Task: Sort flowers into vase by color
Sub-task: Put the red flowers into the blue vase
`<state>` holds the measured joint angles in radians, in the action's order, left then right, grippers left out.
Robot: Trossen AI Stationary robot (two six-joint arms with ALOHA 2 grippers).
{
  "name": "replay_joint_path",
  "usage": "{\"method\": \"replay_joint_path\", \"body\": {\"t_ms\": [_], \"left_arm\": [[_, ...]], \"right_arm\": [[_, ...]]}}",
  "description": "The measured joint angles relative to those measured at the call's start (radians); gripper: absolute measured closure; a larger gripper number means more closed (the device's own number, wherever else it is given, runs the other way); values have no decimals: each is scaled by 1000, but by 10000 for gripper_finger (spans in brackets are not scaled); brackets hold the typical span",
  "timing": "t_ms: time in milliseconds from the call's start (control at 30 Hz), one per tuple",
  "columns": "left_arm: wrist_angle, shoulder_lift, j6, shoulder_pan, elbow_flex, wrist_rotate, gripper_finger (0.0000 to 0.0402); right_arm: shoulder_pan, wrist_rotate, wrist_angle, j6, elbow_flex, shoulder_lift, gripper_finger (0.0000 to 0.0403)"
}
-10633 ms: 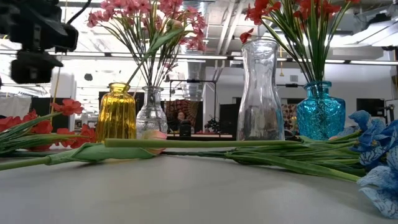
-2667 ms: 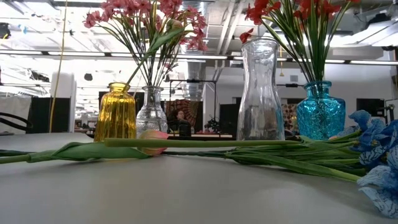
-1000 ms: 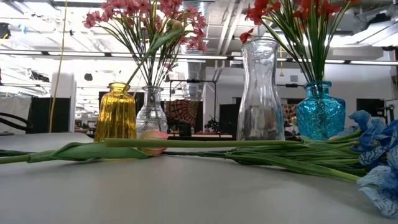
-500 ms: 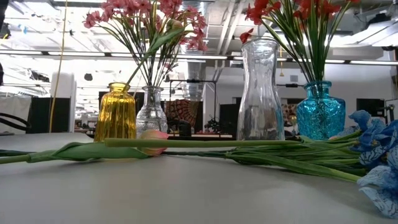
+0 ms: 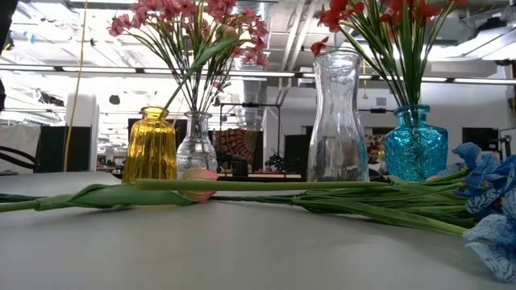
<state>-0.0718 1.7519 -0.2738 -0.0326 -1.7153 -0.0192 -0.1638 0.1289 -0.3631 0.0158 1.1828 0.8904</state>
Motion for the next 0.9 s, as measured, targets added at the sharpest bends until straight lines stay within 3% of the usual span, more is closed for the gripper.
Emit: {"method": "replay_joint_path", "body": {"t_ms": [267,567,900], "left_arm": [[13,0,-77,0,0,-82,255],[5,-3,-110,4,0,-94,255],[-12,-14,-324,40,0,-238,255]], "right_arm": [[-1,-54,-1,-24,0,-2,378],[0,-54,-2,-24,0,-1,378],[-1,-54,-3,-26,0,-1,378]]}}
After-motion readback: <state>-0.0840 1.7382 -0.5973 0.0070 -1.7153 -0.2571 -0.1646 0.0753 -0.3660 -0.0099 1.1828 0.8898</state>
